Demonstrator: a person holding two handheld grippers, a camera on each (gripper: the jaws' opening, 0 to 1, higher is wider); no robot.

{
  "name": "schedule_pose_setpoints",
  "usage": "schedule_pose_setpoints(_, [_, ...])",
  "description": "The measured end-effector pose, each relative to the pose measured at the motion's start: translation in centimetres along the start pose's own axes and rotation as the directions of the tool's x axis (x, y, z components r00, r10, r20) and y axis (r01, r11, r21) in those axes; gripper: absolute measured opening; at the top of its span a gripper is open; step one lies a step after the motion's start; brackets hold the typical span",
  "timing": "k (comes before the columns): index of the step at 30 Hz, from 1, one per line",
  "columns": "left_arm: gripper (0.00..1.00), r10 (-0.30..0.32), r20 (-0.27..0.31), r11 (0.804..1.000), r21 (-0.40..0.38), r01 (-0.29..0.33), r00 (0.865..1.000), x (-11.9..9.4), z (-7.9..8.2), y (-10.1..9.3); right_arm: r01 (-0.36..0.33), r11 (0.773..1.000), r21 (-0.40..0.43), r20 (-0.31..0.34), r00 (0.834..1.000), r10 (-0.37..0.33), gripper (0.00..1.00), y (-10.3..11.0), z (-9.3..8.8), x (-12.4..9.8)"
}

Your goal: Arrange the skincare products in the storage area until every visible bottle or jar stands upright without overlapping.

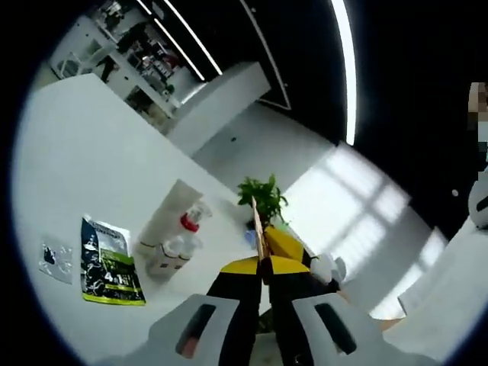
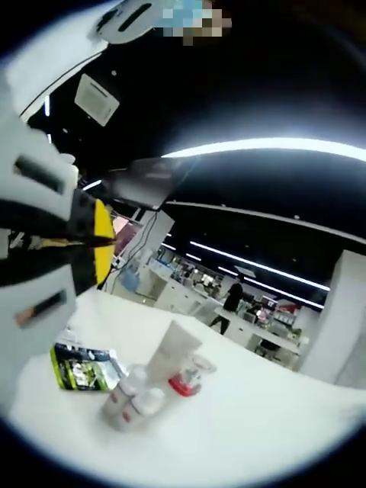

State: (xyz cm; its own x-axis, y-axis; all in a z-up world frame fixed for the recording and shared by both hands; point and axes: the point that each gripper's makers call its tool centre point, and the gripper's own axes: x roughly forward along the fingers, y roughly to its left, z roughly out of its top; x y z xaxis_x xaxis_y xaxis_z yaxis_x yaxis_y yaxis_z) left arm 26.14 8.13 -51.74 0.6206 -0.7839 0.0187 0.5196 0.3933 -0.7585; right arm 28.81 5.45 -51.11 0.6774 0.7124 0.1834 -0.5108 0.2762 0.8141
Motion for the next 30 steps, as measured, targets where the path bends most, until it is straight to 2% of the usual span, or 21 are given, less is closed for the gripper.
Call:
schedule_pose_setpoints(8, [0.00, 0.033, 0.022, 0.999, 0.002, -0.033, 0.999, -0.7, 1.1, 0.8, 0.015, 0.999, -0.029, -0.047, 0.999, -0.016, 0.01, -0.1, -1.3, -0.5])
schedule_pose_setpoints(12, [0.00, 0.037, 0.013, 0.999, -0.003, -0.037, 0.999, -0.9, 1.3, 1.1, 0.024, 0.999, -0.048, -0.082, 0.996, -0.028, 0.01, -0.2, -2.1, -0.9])
schedule_pose_setpoints(13, [0.00, 0.032, 0.001, 0.999, -0.008, -0.032, 0.999, -1.0, 1.2, 1.1, 0.027, 0.998, -0.055, -0.089, 0.996, -0.032, 0.01, -0.2, -2.2, -0.9])
schedule_pose_setpoints(14, [0.00, 0.028, -0.016, 1.000, -0.010, -0.028, 0.999, -1.0, 1.1, 1.0, 0.029, 0.993, -0.110, -0.111, 0.993, -0.042, 0.01, -0.4, -2.3, -1.1])
schedule_pose_setpoints(15, [0.00, 0.029, -0.023, 1.000, -0.011, -0.030, 0.999, -0.9, 1.0, 1.1, 0.037, 0.991, -0.131, -0.125, 0.991, -0.054, 0.04, -0.5, -2.4, -1.2])
schedule_pose_setpoints(16, [0.00, 0.022, -0.044, 0.999, -0.024, -0.023, 0.999, -0.8, 0.8, 1.0, 0.057, 0.985, -0.160, -0.165, 0.983, -0.084, 0.07, -0.9, -2.7, -1.4])
schedule_pose_setpoints(17, [0.00, 0.001, -0.085, 0.999, -0.052, -0.005, 0.996, -0.8, 0.4, 0.6, 0.055, 0.982, -0.181, -0.197, 0.976, -0.091, 0.10, -1.1, -3.0, -1.5])
schedule_pose_setpoints(18, [0.00, 0.001, -0.091, 0.999, -0.046, -0.005, 0.996, -0.7, 0.4, 0.7, 0.044, 0.977, -0.209, -0.207, 0.974, -0.088, 0.13, -1.1, -2.9, -1.6])
schedule_pose_setpoints(22, [0.00, -0.015, -0.161, 0.999, -0.039, 0.009, 0.987, -0.5, -0.3, 0.4, 0.027, 0.978, -0.208, -0.222, 0.972, -0.075, 0.11, -1.0, -2.3, -2.0])
schedule_pose_setpoints(26, [0.00, -0.035, -0.256, 0.998, -0.051, 0.023, 0.966, -0.6, -1.6, 0.3, -0.006, 0.977, -0.211, -0.233, 0.971, -0.045, 0.13, -0.7, -1.5, -2.1])
schedule_pose_setpoints(28, [0.00, -0.039, -0.276, 0.998, -0.049, 0.026, 0.960, -0.5, -2.0, 0.3, -0.039, 0.979, -0.199, -0.248, 0.969, -0.011, 0.12, -0.4, -1.4, -2.1])
schedule_pose_setpoints(30, [0.00, -0.070, -0.311, 0.995, -0.084, 0.046, 0.948, -0.7, -2.7, -0.1, -0.053, 0.975, -0.214, -0.276, 0.961, -0.009, 0.12, -0.3, -1.4, -2.2])
